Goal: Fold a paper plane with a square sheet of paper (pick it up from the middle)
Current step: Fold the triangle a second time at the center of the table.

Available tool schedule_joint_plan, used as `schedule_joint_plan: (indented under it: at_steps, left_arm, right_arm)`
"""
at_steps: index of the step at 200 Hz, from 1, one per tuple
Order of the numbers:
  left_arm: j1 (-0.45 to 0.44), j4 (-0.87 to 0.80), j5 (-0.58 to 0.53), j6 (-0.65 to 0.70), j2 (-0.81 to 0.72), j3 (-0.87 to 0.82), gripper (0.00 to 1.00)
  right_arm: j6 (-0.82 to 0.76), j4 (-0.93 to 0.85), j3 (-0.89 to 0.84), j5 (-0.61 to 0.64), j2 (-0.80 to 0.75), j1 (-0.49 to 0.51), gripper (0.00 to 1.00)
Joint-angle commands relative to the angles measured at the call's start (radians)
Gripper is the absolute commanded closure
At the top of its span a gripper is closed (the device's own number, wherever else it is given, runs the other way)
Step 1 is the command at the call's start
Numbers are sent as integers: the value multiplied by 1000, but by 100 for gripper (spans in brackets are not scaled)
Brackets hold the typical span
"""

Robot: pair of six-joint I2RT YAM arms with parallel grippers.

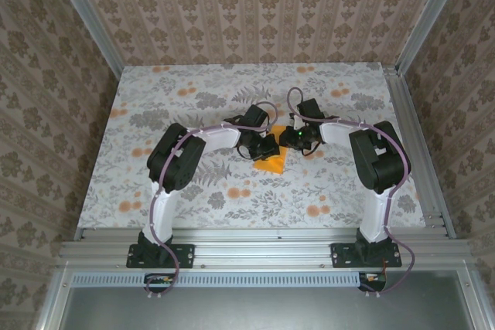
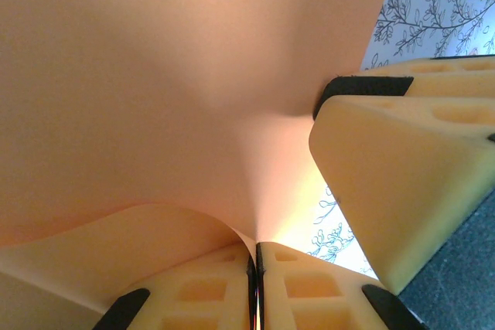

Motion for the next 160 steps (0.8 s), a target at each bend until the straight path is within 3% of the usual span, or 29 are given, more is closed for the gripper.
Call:
schedule_joint_plan:
  at_steps: [1, 160]
  left_arm:
    - [-13, 26, 11, 14, 13, 34, 88]
    - [-24, -9, 43, 100, -7, 49, 88]
  right_arm:
    - [10, -52, -31, -27, -2, 8, 75]
    - [1, -54, -42, -25, -6, -8, 76]
